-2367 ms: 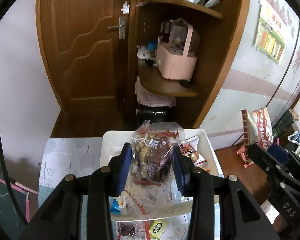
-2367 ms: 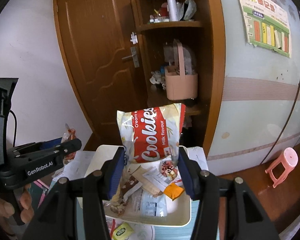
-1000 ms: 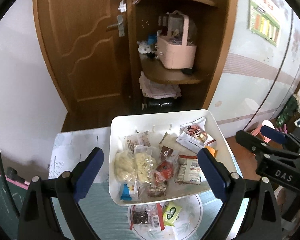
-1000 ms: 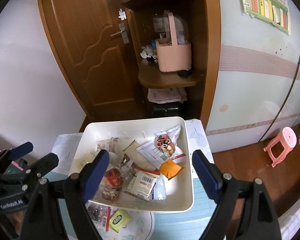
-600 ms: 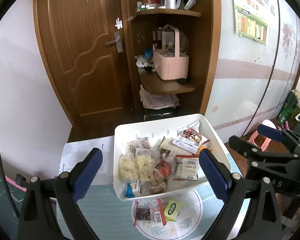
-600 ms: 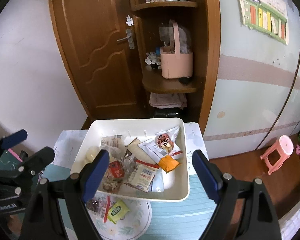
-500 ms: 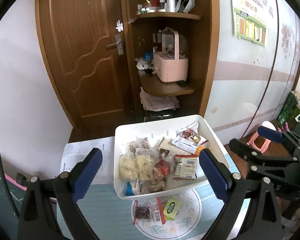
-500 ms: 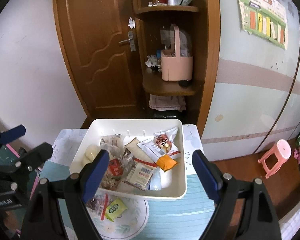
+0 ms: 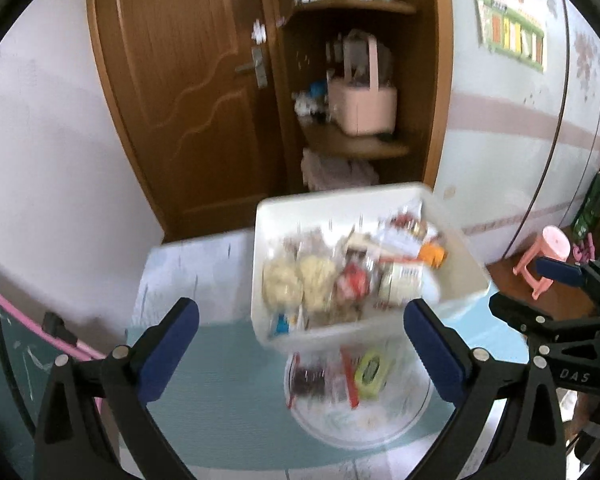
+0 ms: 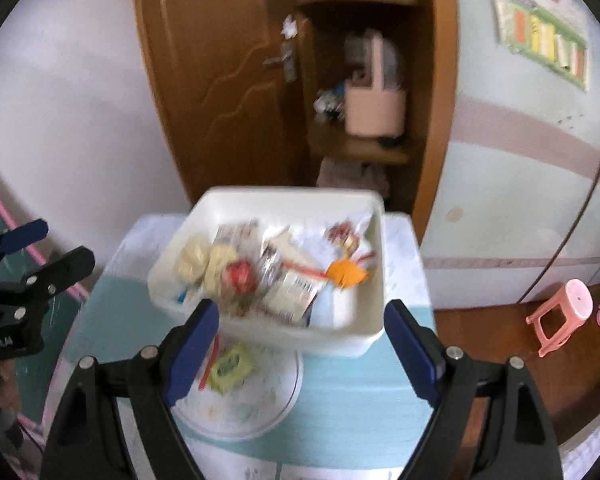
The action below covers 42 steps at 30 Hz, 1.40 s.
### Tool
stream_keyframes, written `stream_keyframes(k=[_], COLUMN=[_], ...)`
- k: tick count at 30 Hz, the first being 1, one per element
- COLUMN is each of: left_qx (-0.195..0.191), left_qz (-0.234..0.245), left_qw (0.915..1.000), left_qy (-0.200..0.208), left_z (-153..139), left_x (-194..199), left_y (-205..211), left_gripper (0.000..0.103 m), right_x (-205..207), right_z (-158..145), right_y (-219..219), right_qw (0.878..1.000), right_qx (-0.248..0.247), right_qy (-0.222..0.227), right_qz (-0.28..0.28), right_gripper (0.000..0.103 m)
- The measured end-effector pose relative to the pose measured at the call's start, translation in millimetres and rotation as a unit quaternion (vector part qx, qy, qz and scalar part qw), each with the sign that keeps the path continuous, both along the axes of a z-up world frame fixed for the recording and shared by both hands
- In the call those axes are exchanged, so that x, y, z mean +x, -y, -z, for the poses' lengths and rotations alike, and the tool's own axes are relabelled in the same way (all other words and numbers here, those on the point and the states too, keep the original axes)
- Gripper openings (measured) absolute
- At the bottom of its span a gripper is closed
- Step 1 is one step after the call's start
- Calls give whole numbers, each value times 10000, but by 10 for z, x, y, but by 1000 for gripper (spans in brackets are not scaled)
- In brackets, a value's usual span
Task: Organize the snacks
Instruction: 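Move both tools back from the tray toward the remaining snacks, then grasp the dark red-edged bag with the left tool while the right tool grasps the green pastry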
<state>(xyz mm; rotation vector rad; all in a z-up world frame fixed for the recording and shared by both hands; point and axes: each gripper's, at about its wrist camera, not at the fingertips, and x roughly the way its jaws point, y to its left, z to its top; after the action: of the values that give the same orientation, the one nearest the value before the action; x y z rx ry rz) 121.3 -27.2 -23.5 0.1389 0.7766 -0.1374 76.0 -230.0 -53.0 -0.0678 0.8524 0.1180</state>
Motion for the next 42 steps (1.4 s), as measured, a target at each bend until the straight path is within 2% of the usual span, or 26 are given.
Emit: stream_keyframes(k=[4,8,14,17,21,29,33,36,38,39,41,42], left_qx=[58,28,-337,-556,-622,-644,-521,-427,-401,-417,-448,-464], left_qz=[-69,-149,-334,-448,-461,-401,-330,-319,-265,-236,-228,-234], left_qw=[9989,9943,9791,9718,9692,9642,9681,9708,9727,9732,9731,9735], left_qy=[-458,-1052,-1977,-2245,-2338,-2540,-2430,-2338,-2268,-2251,-2249,-2226], left_z=[414,869,1542,1756,1902,2114,2156,2142,2112,2089,2077,2074], left_x=[0,98,331,444,540,646,652,654,665,675,670,666], left_y=[-87,-178,-317,-367,-345,-307,-267,-263,-243,-236,-246,-257], left_gripper=[102,102,102,100,100,87,85,72,51,45,41,41], right_x=[-15,0,37,84,143,275,309,336,353,355,349,338], right_z=[384,750,1169,1314,1480,1682,1761,1791,1810,1818,1835,1841], right_y=[-53,-111,-238,-314,-421,-582,-697,-772,-825,-857,-900,-924], right_qw=[9982,9946,9882,9851,9814,9760,9726,9712,9700,9691,9677,9664], right_qx=[144,169,239,183,49,-91,-251,-393,-505,-528,-591,-641], right_qy=[-494,-863,-1273,-1373,-1431,-1470,-1494,-1422,-1357,-1318,-1245,-1194], right_qz=[-293,-547,-815,-1019,-1278,-1606,-1765,-1871,-1954,-2016,-2111,-2184], right_gripper=[85,85,85,85,85,85,85,85,85,85,83,79])
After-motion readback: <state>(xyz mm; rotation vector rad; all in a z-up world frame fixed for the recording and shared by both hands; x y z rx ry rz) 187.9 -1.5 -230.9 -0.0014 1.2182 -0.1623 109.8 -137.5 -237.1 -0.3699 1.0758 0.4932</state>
